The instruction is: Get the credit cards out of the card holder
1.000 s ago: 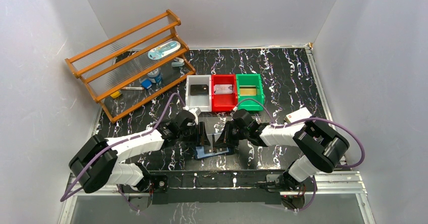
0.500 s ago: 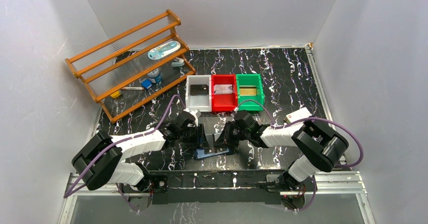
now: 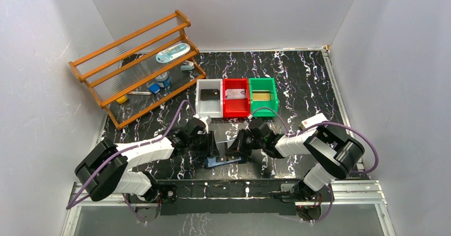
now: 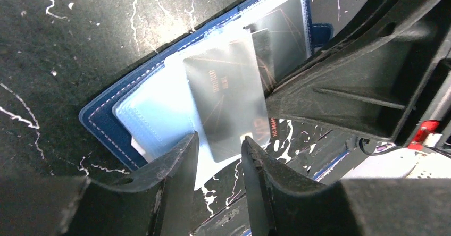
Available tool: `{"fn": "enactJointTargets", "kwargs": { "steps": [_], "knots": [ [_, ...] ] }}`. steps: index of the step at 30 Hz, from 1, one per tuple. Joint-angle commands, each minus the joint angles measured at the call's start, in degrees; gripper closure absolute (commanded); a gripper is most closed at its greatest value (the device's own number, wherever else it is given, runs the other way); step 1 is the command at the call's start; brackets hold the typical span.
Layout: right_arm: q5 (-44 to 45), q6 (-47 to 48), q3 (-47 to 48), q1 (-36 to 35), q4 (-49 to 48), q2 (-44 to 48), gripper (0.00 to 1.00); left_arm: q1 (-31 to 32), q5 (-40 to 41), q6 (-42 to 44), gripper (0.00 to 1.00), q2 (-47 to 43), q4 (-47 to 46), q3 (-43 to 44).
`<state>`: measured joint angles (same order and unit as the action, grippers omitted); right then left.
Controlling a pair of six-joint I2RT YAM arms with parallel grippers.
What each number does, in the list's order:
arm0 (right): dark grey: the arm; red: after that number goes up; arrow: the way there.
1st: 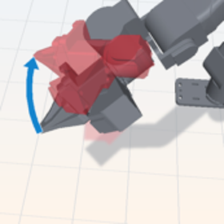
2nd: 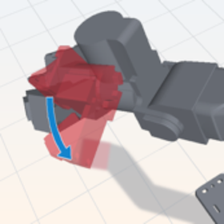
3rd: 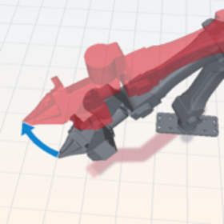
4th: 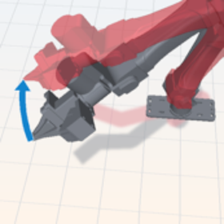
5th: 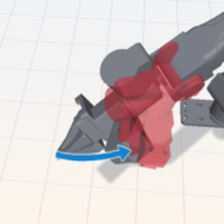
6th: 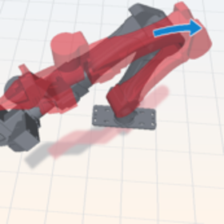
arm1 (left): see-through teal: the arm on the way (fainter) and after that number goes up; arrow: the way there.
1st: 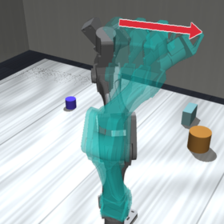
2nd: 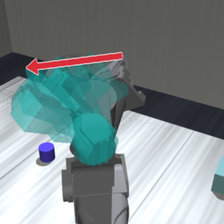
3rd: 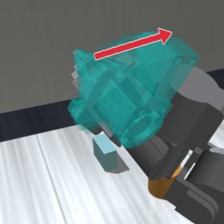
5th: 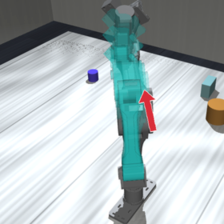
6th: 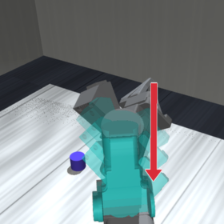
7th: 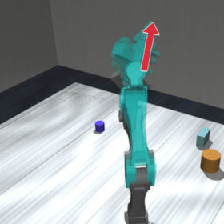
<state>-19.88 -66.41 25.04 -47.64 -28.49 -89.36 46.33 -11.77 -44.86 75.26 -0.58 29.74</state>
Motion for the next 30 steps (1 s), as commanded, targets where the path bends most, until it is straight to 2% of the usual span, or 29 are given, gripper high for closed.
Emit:
{"fn": "enactJointTargets", "kwargs": {
  "steps": [1,5,12,21,30],
  "knots": [
    [2.75,2.34,-0.53,0.55,3.91,4.44,0.91,-0.01,4.61,1.70,0.65,-1.38,8.22,-1.32],
    [3.68,5.52,-0.72,1.83,9.32,8.32,0.92,-0.06,6.49,1.88,0.65,-2.92,10.04,-1.23],
    [1.96,7.44,-0.94,3.15,12.09,11.14,0.92,-0.01,8.43,1.96,0.65,-5.76,12.71,-0.30],
    [-6.28,6.31,1.52,2.69,3.52,7.94,0.92,-0.02,7.89,3.06,0.48,-11.00,13.59,3.43],
    [-6.32,2.54,3.28,0.86,-0.83,3.36,0.92,-0.05,4.35,4.01,0.45,-11.34,11.78,4.80]
  ]
}}
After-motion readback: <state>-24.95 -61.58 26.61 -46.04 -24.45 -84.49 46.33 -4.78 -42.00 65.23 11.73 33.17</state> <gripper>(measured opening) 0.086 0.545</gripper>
